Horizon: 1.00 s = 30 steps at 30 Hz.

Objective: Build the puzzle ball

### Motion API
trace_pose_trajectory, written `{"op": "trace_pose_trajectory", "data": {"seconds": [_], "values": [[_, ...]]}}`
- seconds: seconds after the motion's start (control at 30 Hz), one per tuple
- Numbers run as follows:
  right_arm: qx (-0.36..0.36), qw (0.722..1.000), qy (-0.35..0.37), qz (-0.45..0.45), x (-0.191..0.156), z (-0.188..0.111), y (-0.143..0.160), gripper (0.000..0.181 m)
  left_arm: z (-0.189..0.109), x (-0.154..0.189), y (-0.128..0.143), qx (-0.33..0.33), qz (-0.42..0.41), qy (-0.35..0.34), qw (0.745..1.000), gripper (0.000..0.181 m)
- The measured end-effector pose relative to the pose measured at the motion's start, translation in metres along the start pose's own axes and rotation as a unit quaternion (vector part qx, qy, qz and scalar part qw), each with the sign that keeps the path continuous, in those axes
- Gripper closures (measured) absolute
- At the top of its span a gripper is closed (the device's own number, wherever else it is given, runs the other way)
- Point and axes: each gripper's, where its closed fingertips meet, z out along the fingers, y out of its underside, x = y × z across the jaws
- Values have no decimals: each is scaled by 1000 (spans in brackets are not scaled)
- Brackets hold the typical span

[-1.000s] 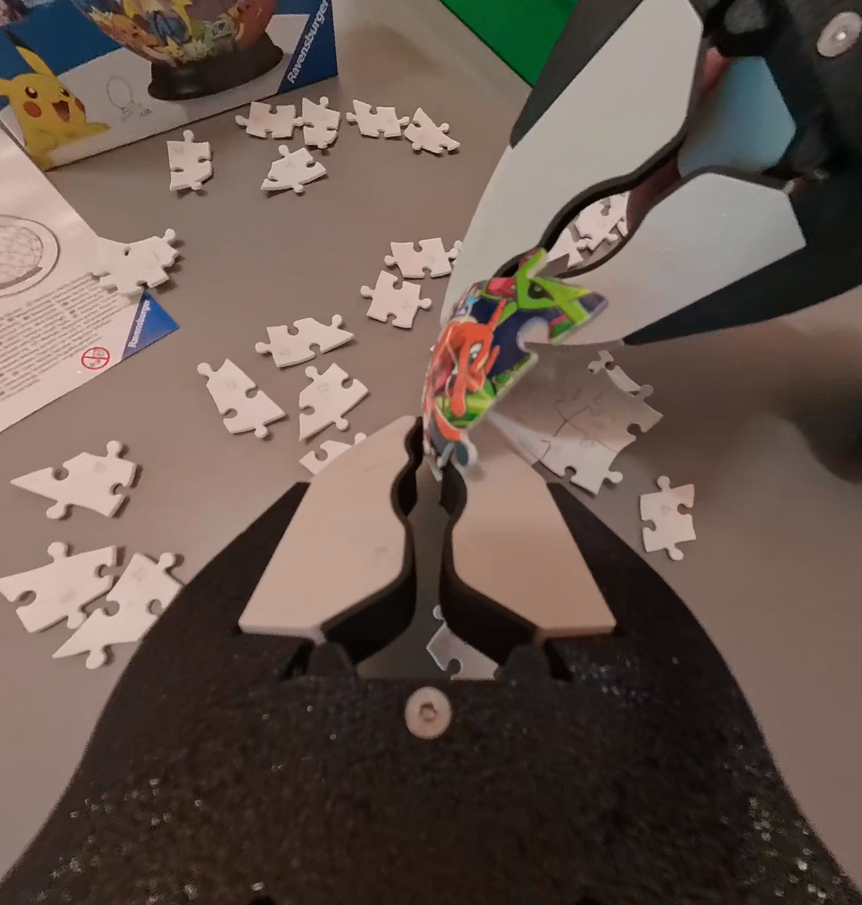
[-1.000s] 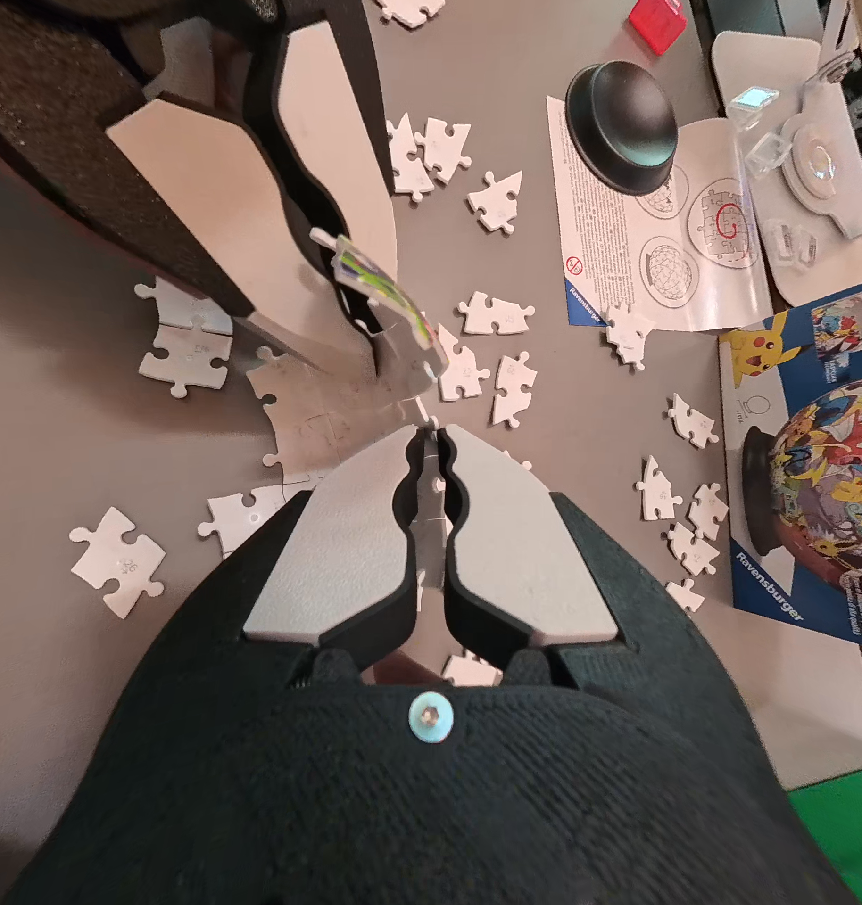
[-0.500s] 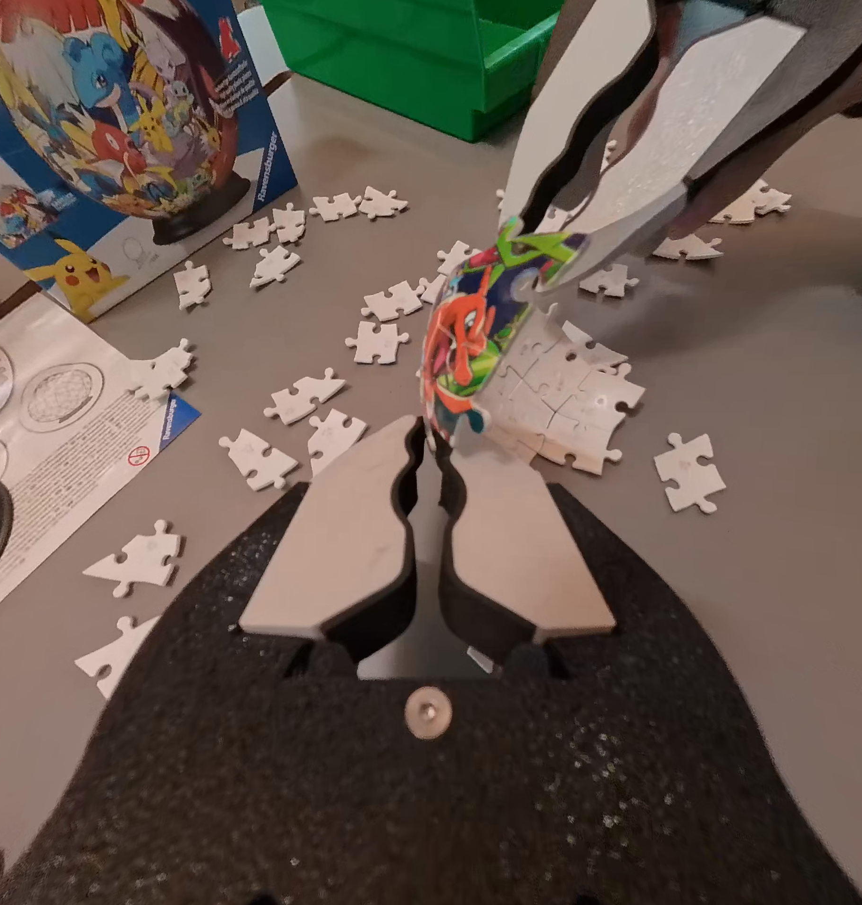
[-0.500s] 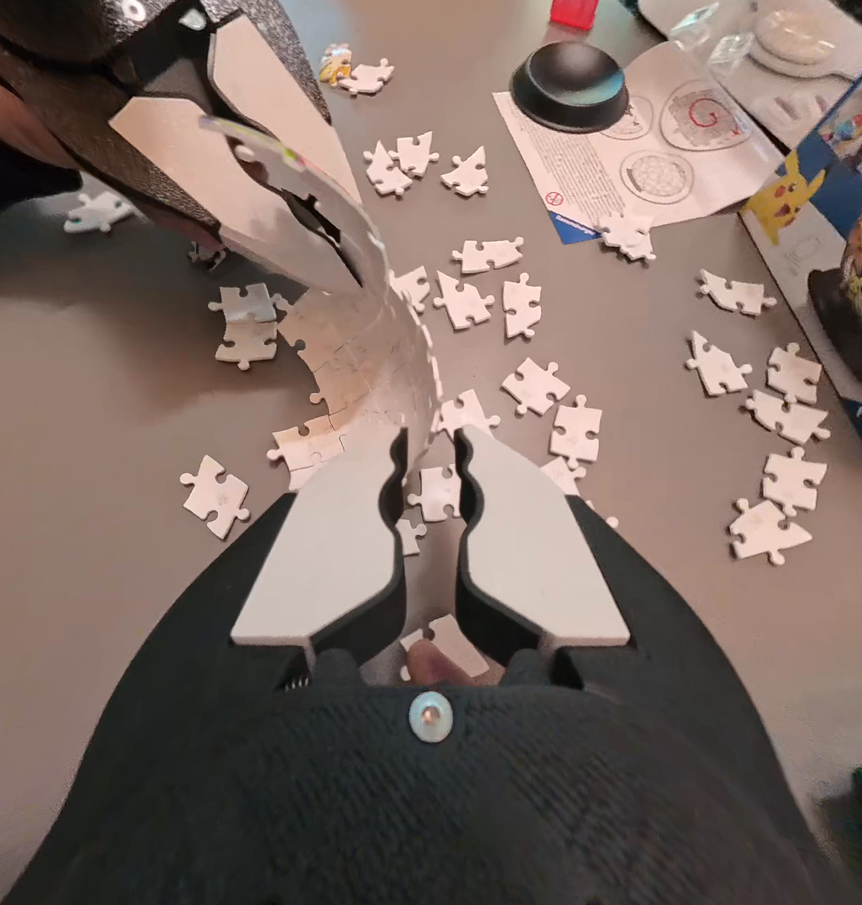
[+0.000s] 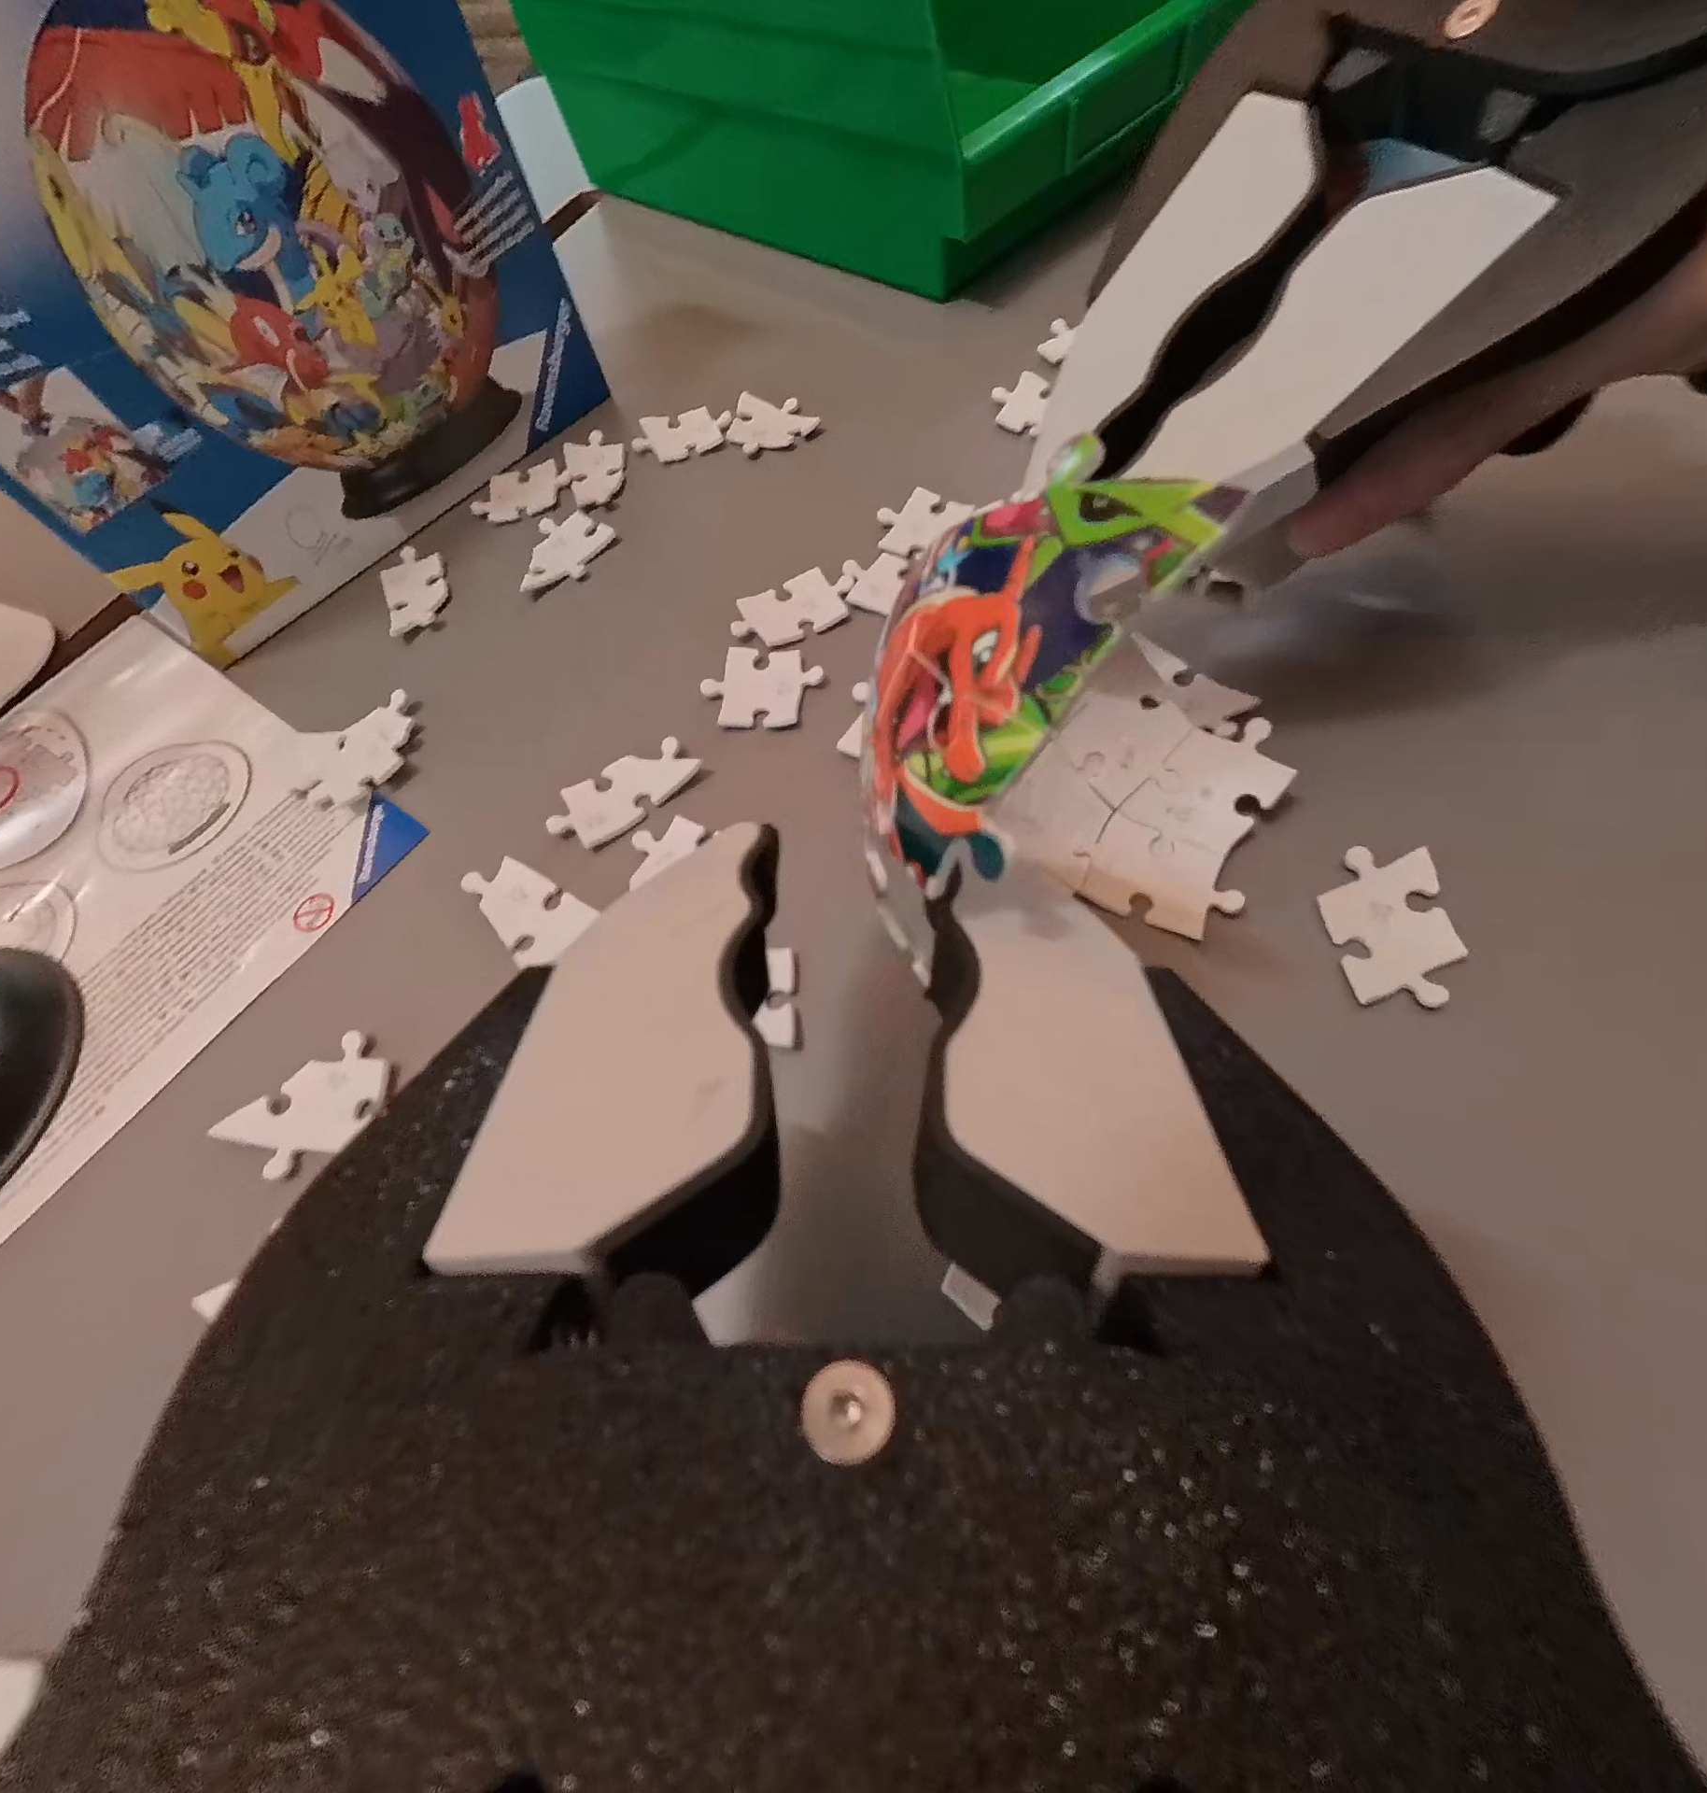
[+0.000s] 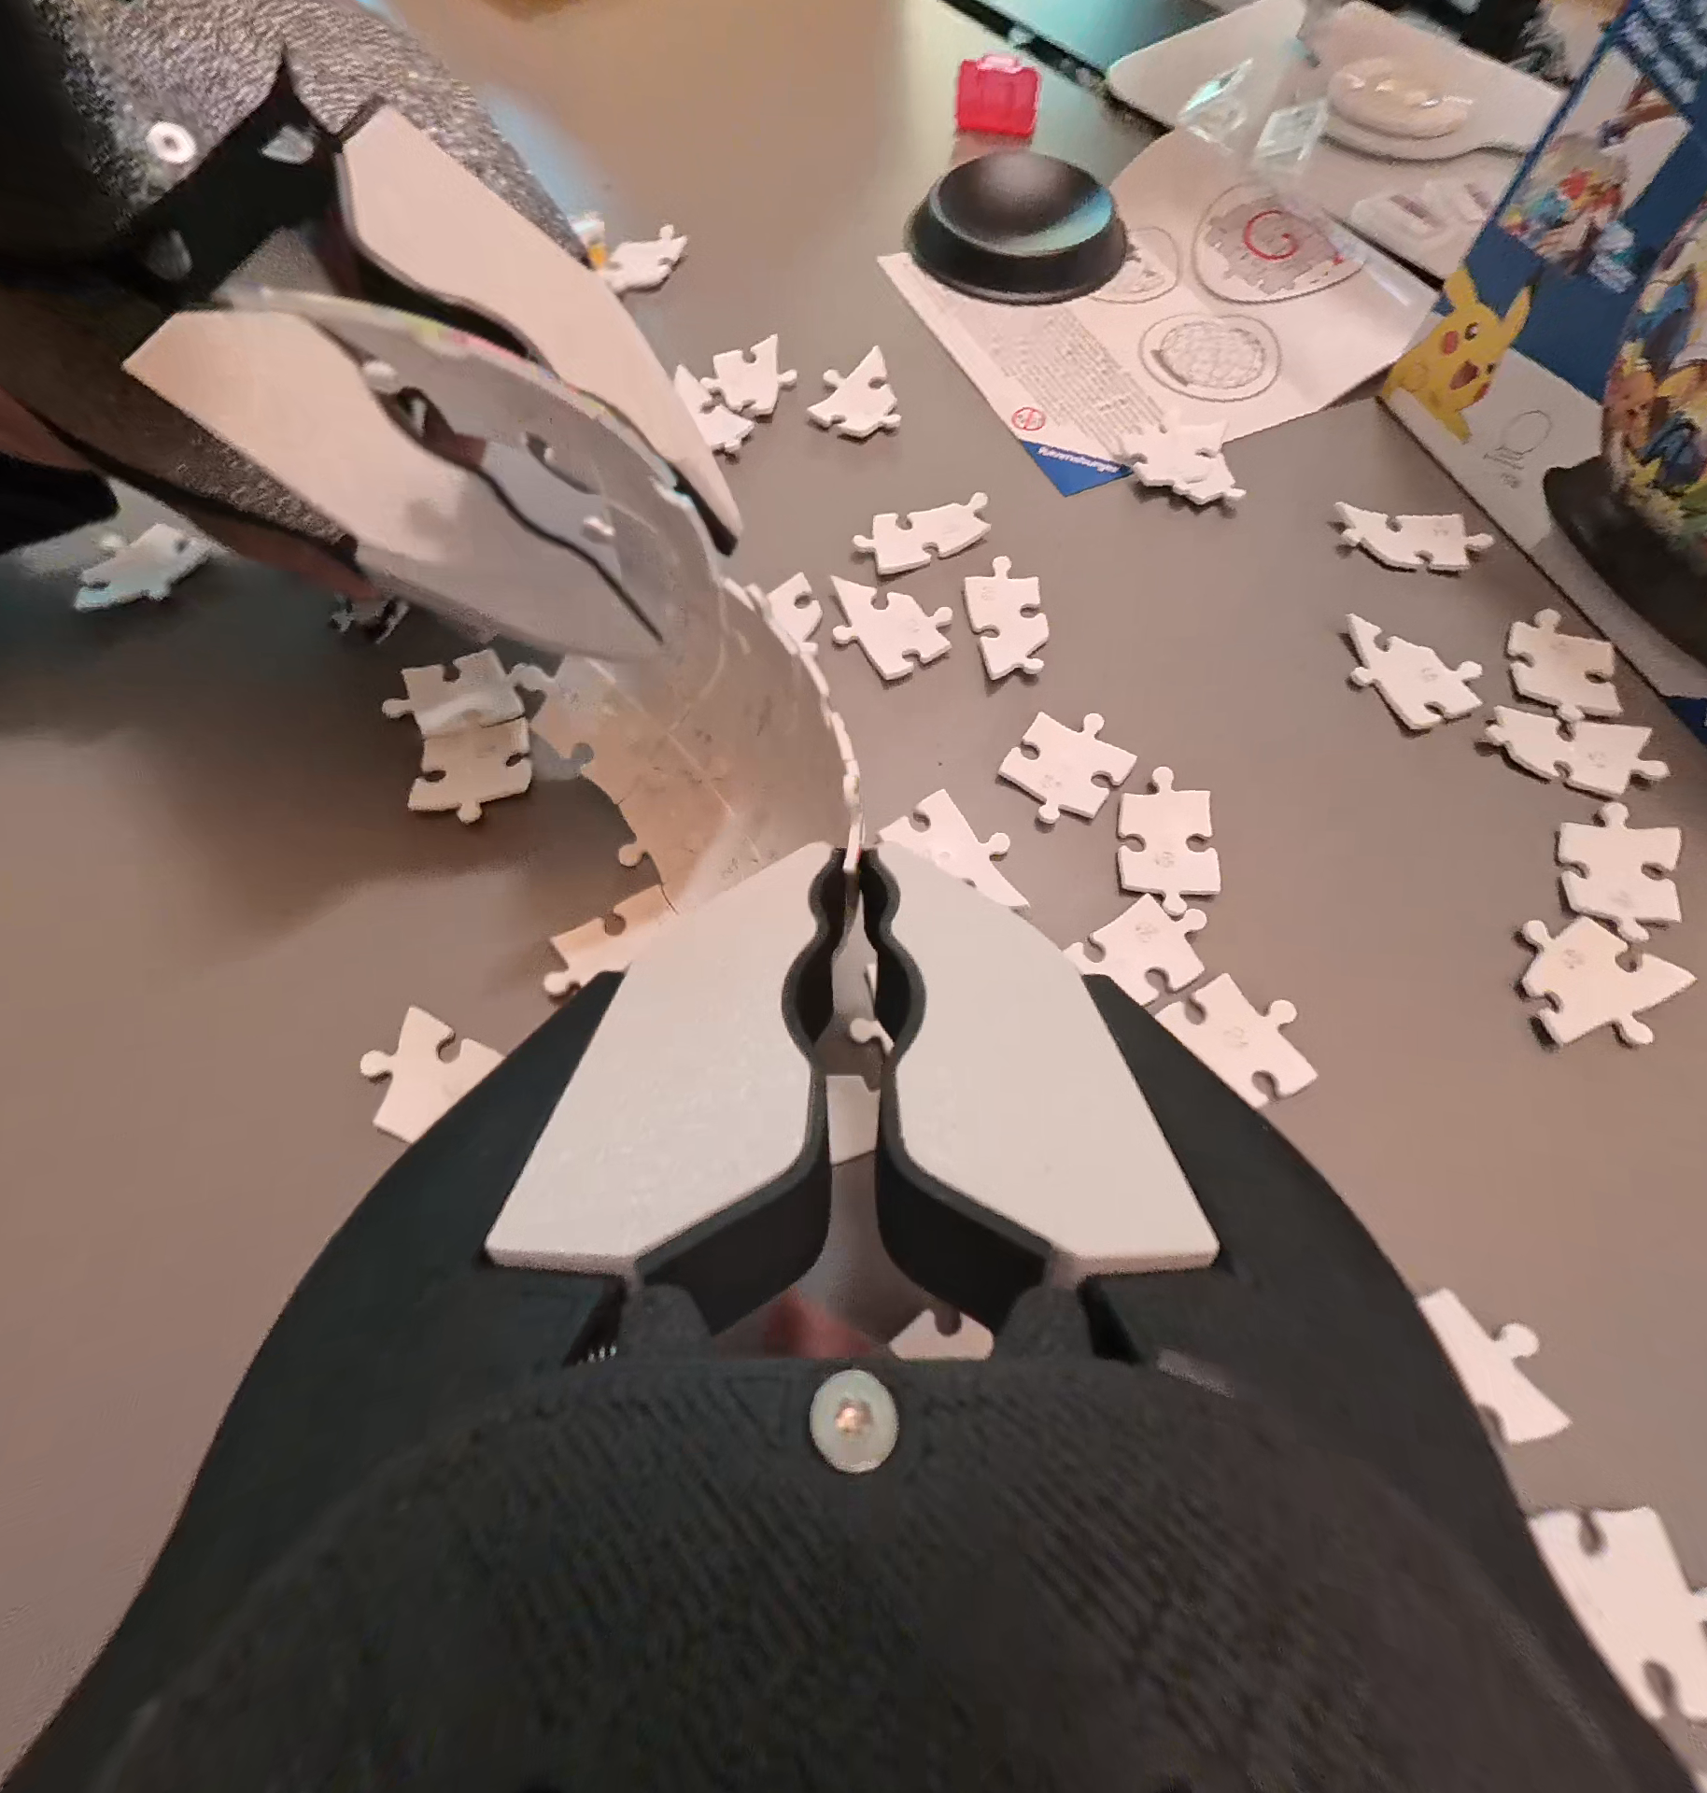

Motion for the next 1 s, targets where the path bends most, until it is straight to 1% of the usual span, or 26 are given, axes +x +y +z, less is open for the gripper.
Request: {"op": "trace_pose_trajectory", "data": {"seconds": [0.07, 0.13, 0.2, 0.27, 0.33, 0.4, 0.47, 0.5, 0.57, 0.63, 0.77, 0.9, 0.93, 1.0], "values": [[7, 1000, 25, 10, 1, 0, 0, 178, -7, 0, 3, -12, -8, -5, 1000, 150], [10, 999, 48, 12, 1, -1, -2, 178, -19, 3, 11, -31, -20, 2, 999, 149], [7, 998, 64, 9, 2, -1, -4, 178, -33, 9, 27, -70, -29, 22, 997, 145], [3, 997, 76, 6, 4, 0, -6, 178, -45, 20, 44, -111, -26, 55, 992, 138], [3, 997, 79, -4, 3, 2, -9, 178, -49, 29, 57, -140, -14, 79, 987, 130], [1, 996, 85, -5, 4, 3, -11, 178, -48, 36, 68, -168, -5, 98, 981, 130], [-1, 996, 90, -11, 2, 3, -12, 178, -45, 37, 76, -193, 1, 99, 976, 130], [-3, 996, 93, -16, 1, 3, -13, 178, -43, 38, 76, -197, -1, 100, 975, 134], [-7, 994, 101, -34, -1, 2, -16, 178, -40, 39, 74, -197, -6, 99, 975, 147], [-10, 992, 113, -50, -3, 2, -20, 179, -39, 41, 74, -199, 0, 91, 976, 152], [-20, 987, 138, -82, -7, 3, -26, 179, -40, 40, 73, -197, 13, 50, 979, 152], [-21, 984, 143, -106, -15, 6, -32, 179, -41, 39, 72, -188, 22, 18, 982, 153], [-21, 983, 145, -108, -16, 7, -33, 178, -42, 38, 72, -188, 21, 11, 982, 152], [-23, 982, 148, -112, -18, 8, -34, 178, -45, 37, 72, -185, 16, -2, 983, 143]]}}
